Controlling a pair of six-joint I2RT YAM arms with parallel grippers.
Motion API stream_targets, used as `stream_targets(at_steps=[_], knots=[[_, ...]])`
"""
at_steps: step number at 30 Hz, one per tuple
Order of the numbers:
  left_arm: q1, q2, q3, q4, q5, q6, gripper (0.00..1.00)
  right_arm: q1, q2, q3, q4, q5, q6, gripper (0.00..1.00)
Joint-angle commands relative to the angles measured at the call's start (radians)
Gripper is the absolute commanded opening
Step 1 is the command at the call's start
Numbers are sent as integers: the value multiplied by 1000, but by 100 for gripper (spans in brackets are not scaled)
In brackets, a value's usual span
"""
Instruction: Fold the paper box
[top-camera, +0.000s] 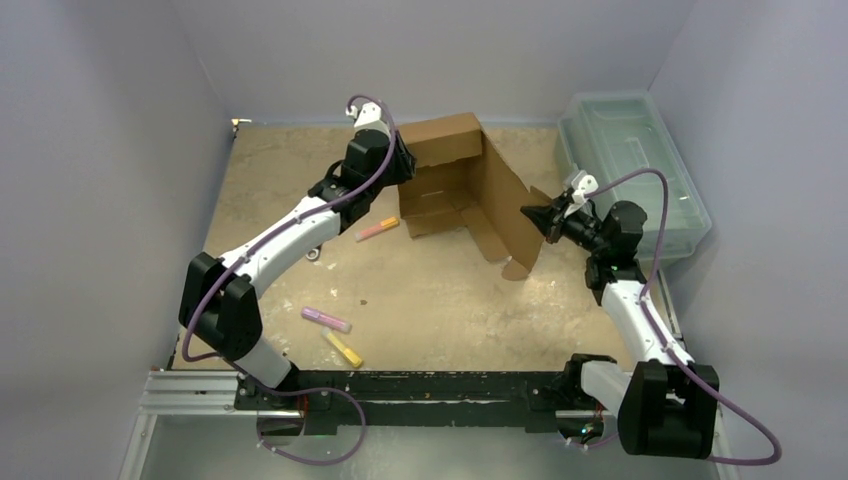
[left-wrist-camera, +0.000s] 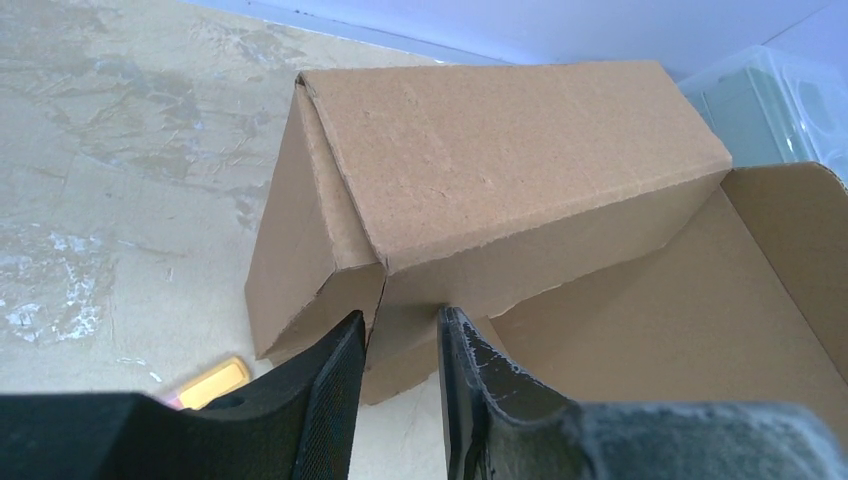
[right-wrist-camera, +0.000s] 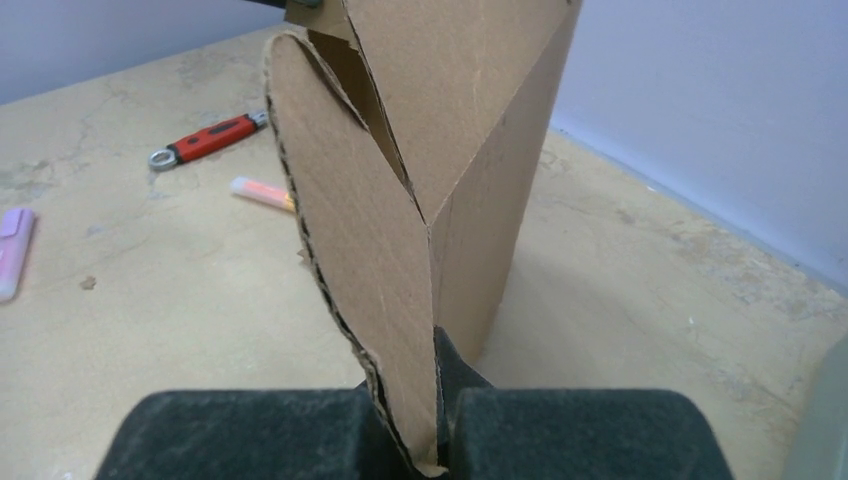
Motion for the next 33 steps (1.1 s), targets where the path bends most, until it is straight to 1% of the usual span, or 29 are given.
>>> stream_targets(at_steps=[1, 4, 8, 11, 21, 24, 33], knots=[[-2, 13, 49, 39, -20, 43, 31, 48, 9, 72, -82, -41, -74, 0], [-3, 13, 51, 38, -31, 66, 29, 59, 15, 77, -91, -26, -83, 0], [-3, 17, 57, 34, -48, 96, 23, 61, 22, 82, -101, 8, -91, 0], [-2, 20, 61, 27, -66, 116, 21, 61, 32, 93, -120, 36, -98, 0], [-3, 46, 79, 6, -72, 163, 21, 61, 42, 101, -134, 21, -102, 0], [-2, 43, 78, 6, -47, 174, 21, 61, 43, 102, -136, 39, -102, 0], [14, -3, 65, -23, 35, 183, 26, 59, 75, 127, -173, 118, -115, 0]])
